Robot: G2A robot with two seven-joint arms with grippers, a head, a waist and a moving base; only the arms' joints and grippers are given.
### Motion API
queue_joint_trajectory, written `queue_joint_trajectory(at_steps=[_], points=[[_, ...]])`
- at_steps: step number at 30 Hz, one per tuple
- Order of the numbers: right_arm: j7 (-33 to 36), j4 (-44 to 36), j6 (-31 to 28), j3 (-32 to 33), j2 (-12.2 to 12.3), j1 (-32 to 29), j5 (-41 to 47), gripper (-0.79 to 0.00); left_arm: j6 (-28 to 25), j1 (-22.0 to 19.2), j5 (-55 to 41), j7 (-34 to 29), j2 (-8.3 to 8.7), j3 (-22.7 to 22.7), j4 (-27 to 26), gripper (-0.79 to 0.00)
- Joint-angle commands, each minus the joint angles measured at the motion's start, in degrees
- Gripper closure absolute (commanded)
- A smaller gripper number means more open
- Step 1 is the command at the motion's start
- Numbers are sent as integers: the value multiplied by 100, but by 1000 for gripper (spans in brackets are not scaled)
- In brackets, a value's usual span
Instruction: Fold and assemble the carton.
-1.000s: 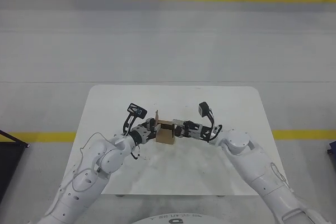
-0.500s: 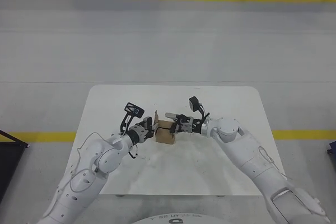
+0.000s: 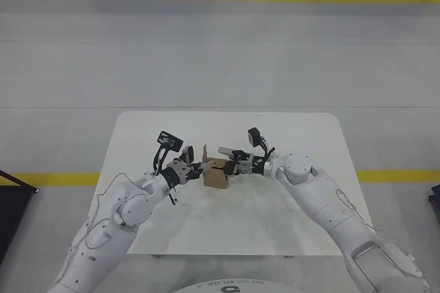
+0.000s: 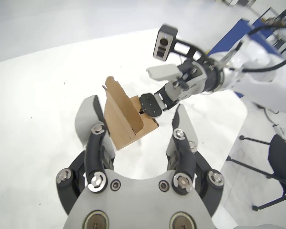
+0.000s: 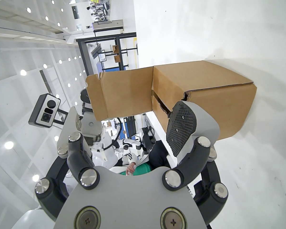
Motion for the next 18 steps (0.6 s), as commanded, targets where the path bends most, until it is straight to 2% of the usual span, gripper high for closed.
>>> queue_joint_trajectory(at_steps=[1,4,7,11,18], points=[[11,2,-43,4,-3,-7,-7,-767,-382,317,-355,253,80,-569,11,-785],[50,-10,-93,20,-6,-21,12,-760,-611,707,-623,295,170,-1157,138,-785],[78,-40,-128,33,-8,-40,19,-754,-363,756,-718,-96,199,-1294,455,-785],[67,-103,-129,24,-16,-58,-7,-751,28,292,-511,-725,147,-832,938,-785],[-31,-204,-70,-5,-29,-104,-125,-751,-17,-551,-687,-887,-13,-117,1621,-785]])
